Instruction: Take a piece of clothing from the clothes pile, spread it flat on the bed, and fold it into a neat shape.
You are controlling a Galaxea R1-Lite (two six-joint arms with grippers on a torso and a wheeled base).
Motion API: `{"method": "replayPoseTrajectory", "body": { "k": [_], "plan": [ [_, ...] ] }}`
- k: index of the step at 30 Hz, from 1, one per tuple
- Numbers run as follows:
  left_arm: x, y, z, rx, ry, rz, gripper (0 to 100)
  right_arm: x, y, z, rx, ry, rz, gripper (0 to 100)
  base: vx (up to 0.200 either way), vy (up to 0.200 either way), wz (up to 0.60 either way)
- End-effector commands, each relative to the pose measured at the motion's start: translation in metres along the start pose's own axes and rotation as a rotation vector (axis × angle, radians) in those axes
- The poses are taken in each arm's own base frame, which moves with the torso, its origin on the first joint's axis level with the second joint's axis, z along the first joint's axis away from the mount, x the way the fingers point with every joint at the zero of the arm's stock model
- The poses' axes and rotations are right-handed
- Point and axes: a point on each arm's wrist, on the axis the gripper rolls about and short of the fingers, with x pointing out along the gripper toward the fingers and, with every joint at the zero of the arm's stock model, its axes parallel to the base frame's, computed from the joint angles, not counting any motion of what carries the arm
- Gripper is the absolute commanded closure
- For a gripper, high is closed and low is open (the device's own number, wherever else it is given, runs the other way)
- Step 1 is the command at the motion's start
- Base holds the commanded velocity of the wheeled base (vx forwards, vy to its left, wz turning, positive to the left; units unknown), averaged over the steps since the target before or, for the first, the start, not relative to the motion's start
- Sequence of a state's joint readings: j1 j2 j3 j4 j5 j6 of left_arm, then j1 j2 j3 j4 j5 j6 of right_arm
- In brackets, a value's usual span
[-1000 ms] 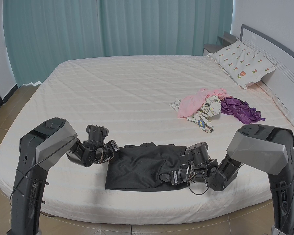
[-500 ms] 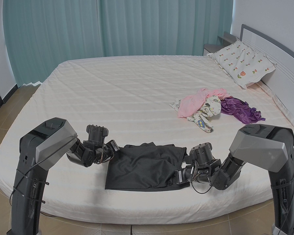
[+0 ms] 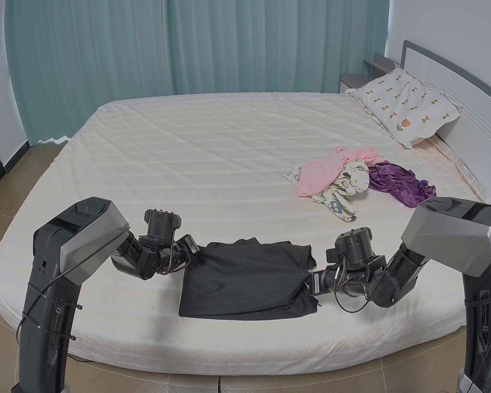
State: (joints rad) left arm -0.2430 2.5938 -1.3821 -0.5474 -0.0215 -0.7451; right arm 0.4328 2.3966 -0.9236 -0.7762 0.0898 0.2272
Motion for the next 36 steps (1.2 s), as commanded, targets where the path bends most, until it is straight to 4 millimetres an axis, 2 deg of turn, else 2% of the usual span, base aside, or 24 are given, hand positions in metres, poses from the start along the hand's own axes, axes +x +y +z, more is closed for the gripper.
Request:
{"method": "replayPoseTrajectory", "body": {
  "k": [1,6,13,19,25,26,32,36],
  "plan": [
    [0.000,0.000,0.000,-0.001,0.000,0.000,100,-0.013,-0.004,0.005,0.004,-0.009,0.002,100,0.000,0.000,0.00],
    [0.000,0.000,0.000,-0.001,0.000,0.000,100,-0.036,-0.001,0.011,0.010,-0.006,0.114,100,0.000,0.000,0.00],
    [0.000,0.000,0.000,-0.001,0.000,0.000,100,-0.041,-0.002,0.016,0.013,-0.021,0.128,100,0.000,0.000,0.00],
    [0.001,0.001,-0.001,-0.001,0.002,0.002,100,-0.059,-0.007,0.027,0.021,-0.046,0.155,100,0.000,0.000,0.00],
    [0.001,0.001,0.000,-0.001,0.001,0.001,100,-0.063,-0.011,0.019,0.042,0.048,0.170,100,0.000,0.000,0.00],
    [0.001,0.001,0.000,-0.001,0.001,0.001,100,-0.063,-0.013,0.019,0.040,0.053,0.168,0,0.000,0.000,0.00],
    [0.001,0.000,-0.001,0.000,0.002,0.000,100,-0.066,-0.016,0.023,0.049,0.042,0.173,0,0.000,0.000,0.00],
    [0.001,0.001,0.000,-0.001,0.001,0.001,100,-0.060,-0.019,0.025,0.064,0.033,0.169,0,0.000,0.000,0.00]
  ]
}}
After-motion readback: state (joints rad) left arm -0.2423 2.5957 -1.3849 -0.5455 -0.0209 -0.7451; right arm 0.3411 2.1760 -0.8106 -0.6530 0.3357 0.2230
